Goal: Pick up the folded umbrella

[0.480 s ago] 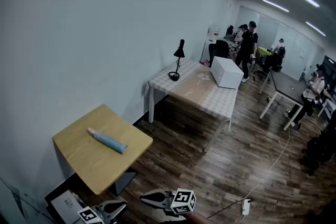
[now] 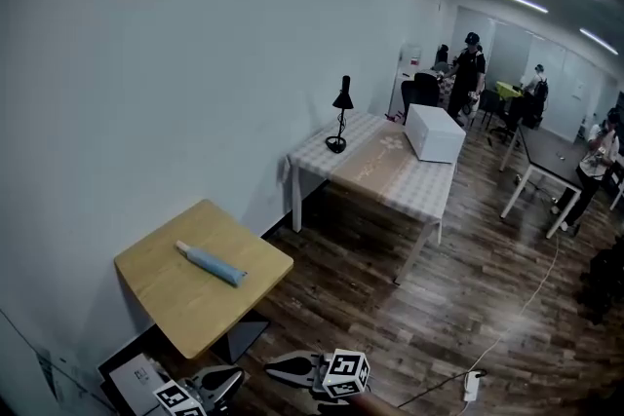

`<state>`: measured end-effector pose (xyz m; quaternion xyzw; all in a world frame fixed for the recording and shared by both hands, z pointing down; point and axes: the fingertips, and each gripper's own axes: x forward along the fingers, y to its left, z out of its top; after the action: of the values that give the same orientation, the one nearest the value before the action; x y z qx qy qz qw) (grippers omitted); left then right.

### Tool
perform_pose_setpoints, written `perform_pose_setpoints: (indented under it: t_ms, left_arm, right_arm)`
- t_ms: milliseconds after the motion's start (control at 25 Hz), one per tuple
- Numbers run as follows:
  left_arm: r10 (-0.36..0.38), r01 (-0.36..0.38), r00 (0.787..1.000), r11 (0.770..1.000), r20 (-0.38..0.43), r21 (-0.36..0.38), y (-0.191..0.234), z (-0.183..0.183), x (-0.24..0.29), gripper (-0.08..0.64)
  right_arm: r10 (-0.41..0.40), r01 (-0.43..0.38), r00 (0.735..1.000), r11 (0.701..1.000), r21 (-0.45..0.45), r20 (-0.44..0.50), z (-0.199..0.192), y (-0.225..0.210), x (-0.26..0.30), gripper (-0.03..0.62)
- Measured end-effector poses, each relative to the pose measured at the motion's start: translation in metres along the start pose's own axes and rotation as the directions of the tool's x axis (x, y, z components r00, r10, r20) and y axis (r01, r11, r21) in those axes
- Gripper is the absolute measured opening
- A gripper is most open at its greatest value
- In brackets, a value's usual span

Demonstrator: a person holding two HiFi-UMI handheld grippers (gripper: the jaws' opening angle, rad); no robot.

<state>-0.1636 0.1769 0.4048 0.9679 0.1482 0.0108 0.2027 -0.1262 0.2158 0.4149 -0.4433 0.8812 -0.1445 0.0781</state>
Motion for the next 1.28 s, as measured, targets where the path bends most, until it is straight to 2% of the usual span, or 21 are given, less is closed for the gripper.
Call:
perform_pose_setpoints:
  t_ms: [400, 680, 840, 920, 1040, 1280]
  left_arm:
    - [0.019, -0.020, 0.999, 0.999, -0.041, -0.033, -0.016, -0.032, 0.022, 0.011]
    - [0.062, -0.062, 0.998, 0.998, 0.014, 0.017, -0.036, -0.023, 0.034, 0.011]
    - [0.103, -0.102, 0.995, 0.994, -0.018, 0.042, -0.030, -0.033, 0.038, 0.011]
    - [0.131, -0.130, 0.991, 0.991, -0.021, 0.025, -0.027, -0.038, 0.038, 0.011]
    - [0.130, -0.130, 0.991, 0.991, 0.029, -0.015, -0.028, -0.034, 0.039, 0.011]
    - [0.155, -0.155, 0.988, 0.988, 0.011, -0.015, -0.032, -0.041, 0.045, 0.011]
  right_arm:
    - [-0.074, 0.075, 0.997, 0.997, -0.016, 0.024, -0.013, -0.002, -0.040, 0.020]
    - [-0.072, 0.074, 0.997, 0.995, -0.067, 0.039, -0.005, 0.009, -0.059, 0.020]
    - [-0.106, 0.109, 0.994, 0.989, -0.099, 0.031, -0.005, -0.002, -0.058, 0.020]
    - [-0.127, 0.128, 0.992, 0.985, -0.115, 0.011, -0.009, -0.006, -0.056, 0.021]
    - [-0.138, 0.136, 0.990, 0.983, -0.126, -0.009, -0.014, -0.011, -0.056, 0.021]
    - [-0.135, 0.130, 0.990, 0.982, -0.137, -0.029, -0.020, -0.013, -0.066, 0.021]
